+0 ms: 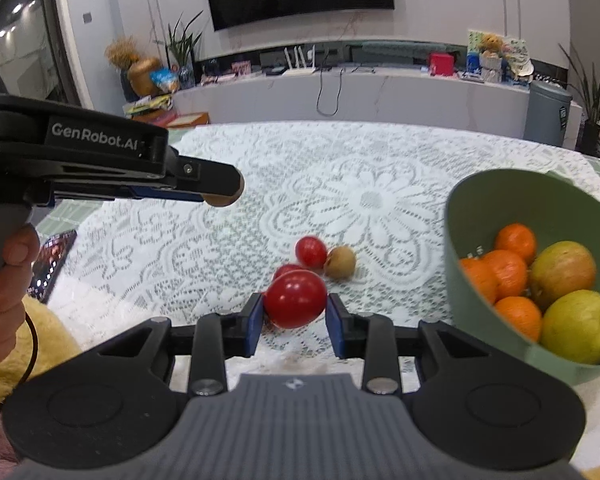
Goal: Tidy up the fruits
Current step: 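Grasp and lift the tomato with the right gripper while the left gripper lifts the kiwi, then carry the tomato and kiwi over the colander and open both grippers inside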
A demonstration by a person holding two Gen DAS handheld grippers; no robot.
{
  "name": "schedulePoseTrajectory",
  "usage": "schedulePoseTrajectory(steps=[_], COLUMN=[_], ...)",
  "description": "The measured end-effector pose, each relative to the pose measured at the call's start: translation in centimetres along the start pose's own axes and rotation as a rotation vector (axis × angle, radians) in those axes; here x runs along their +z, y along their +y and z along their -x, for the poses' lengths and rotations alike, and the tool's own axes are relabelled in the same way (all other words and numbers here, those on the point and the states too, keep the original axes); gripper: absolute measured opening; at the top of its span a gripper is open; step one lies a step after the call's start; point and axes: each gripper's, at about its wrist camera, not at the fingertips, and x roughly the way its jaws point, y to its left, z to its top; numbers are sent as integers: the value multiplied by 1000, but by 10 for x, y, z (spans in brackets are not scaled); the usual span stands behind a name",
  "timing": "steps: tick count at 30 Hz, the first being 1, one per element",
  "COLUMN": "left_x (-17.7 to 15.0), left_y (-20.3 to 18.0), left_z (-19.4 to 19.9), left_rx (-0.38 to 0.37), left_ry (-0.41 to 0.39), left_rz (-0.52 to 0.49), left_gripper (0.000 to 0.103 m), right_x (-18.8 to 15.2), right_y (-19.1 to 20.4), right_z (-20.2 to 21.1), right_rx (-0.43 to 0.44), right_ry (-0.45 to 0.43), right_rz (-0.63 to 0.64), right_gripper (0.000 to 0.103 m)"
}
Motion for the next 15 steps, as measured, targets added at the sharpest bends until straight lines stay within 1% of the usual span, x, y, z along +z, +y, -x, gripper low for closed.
schedulePoseTrajectory(steps=[5,9,12,15], left_x=[5,8,13,17], left_y=[-24,-41,-56,-71], left_z=[3,1,-3,-8], left_rx=[-16,-43,-69,-97], left_ry=[-2,4,7,10], left_rz=[-54,-78,-101,-123], left_gripper=[29,29,29,29], right_x=[4,12,19,25], right_y=[-8,-18,-32,-47], right_z=[29,50,62,73], right_rx=[-31,-75,-84,-186], right_ry=[-106,-168,-192,-216], right_rz=[-14,-22,-52,-60], right_gripper=[31,31,31,31])
